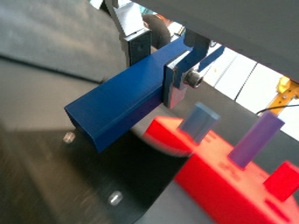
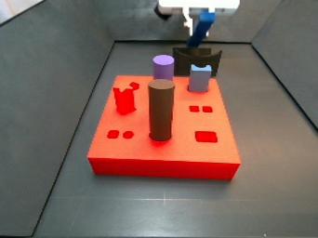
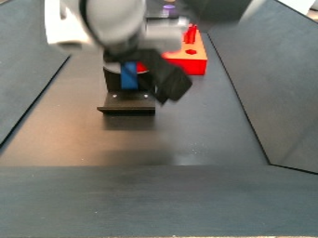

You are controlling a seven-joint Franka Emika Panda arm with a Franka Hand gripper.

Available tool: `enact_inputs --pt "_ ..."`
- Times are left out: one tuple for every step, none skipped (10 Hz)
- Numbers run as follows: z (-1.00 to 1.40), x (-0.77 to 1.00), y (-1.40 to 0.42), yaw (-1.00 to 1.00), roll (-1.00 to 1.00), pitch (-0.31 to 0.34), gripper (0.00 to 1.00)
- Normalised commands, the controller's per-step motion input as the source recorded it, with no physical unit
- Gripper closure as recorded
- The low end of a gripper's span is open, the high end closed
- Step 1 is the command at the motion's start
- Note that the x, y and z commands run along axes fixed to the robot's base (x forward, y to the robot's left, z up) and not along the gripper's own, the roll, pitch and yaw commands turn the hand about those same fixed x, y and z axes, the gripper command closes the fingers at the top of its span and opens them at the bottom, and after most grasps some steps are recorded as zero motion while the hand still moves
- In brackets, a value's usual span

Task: Pick up the rectangle object. Move up. Place the rectangle object on the fixture. Regrasp the rectangle object. Move to above the board. Insert the rectangle object.
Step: Place the rectangle object on the fixture, then regrasp the rectangle object.

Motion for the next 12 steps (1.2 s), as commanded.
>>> enact_inputs --pt "-1.00 0.17 0.13 -0.16 -0.19 0.024 1.00" --pt "-0.74 0.14 0.11 -0.15 -0.16 -0.011 1.00" --pt "-0.48 0.11 0.07 -0.12 -0.15 -0.039 1.00" --pt "-0.30 0.09 0.05 -0.10 -0.14 -0.058 1.00" --pt "-0.22 0.07 0.05 -0.09 -0.13 -0.063 1.00" --pt "-0.18 0.05 0.07 -0.05 -0.11 -0.076 1.00" --pt "-0.18 0.05 0.07 -0.04 -0.11 -0.076 1.00" --pt "-0.18 0.05 0.07 -0.03 -0.11 -0.075 1.00" --pt "0.00 0.00 0.00 0.00 0.00 0.000 0.00" --pt "1.00 0.00 0.00 0.00 -0.05 0.052 0.00" --pt "1.00 -0.01 0.00 0.00 -0.05 0.055 0.00" --pt "1.00 -0.02 0.01 0.00 -0.02 0.054 0.00"
